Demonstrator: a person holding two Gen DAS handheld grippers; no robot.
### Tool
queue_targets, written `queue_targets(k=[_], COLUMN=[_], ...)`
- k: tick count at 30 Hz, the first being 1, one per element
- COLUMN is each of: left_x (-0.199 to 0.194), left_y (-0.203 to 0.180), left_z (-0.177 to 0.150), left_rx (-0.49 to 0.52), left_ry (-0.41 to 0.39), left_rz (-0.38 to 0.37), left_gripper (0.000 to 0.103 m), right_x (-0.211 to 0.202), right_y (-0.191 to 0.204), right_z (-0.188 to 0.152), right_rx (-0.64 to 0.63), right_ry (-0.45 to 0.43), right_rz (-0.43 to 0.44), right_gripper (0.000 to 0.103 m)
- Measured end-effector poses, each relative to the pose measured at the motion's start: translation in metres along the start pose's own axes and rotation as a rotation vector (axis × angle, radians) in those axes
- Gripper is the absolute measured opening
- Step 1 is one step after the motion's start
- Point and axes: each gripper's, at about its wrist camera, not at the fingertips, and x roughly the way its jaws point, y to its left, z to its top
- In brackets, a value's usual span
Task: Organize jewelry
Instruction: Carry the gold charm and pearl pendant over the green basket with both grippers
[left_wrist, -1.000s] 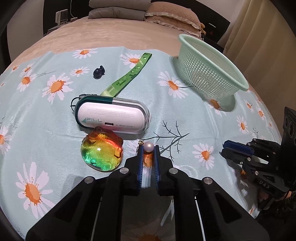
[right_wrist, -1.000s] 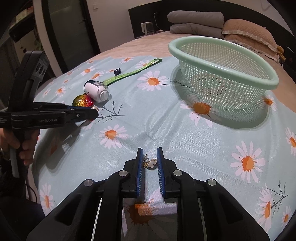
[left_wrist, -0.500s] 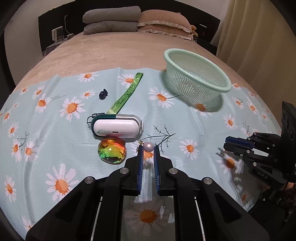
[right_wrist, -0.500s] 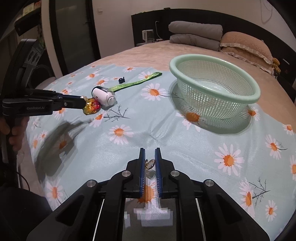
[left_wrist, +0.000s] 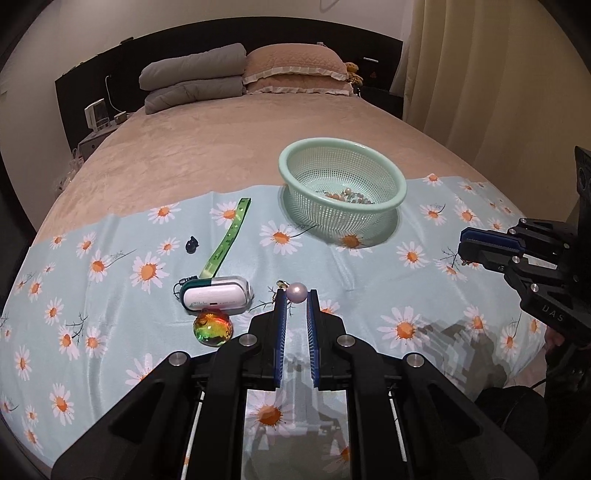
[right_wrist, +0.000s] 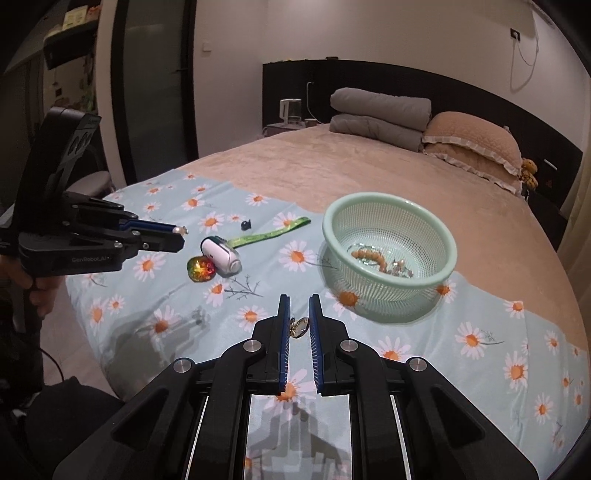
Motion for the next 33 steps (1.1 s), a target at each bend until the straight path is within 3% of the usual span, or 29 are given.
queue_targets(k=[9,16,26,33], left_x=[0.017,0.067,0.158,0.191], left_y=[-0.017,-0.032,-0.031,-0.033], left_z=[0.057,0.101,0.131,0.131], left_rx=[0.067,0.118,0.142,0.154], left_ry=[-0.001,0.021,0.089,0.107], left_rz=[-0.001,-0.022,-0.045,-0.035], left_gripper=[0.011,0.011,0.011,0.011], right_x=[-0.003,0.048,0.121,0.148], right_y=[-0.038,-0.072,-0.121,-0.128], right_z=[0.047,0.068,0.061,0.048], right_rx=[0.041,0.068,0.103,0.112], right_ry=[-0.043,-0.004,0.056,0.08], right_rz=[-0.021,-0.016,-0.028,-0.024], right_gripper=[0.01,0.01,0.01,0.01])
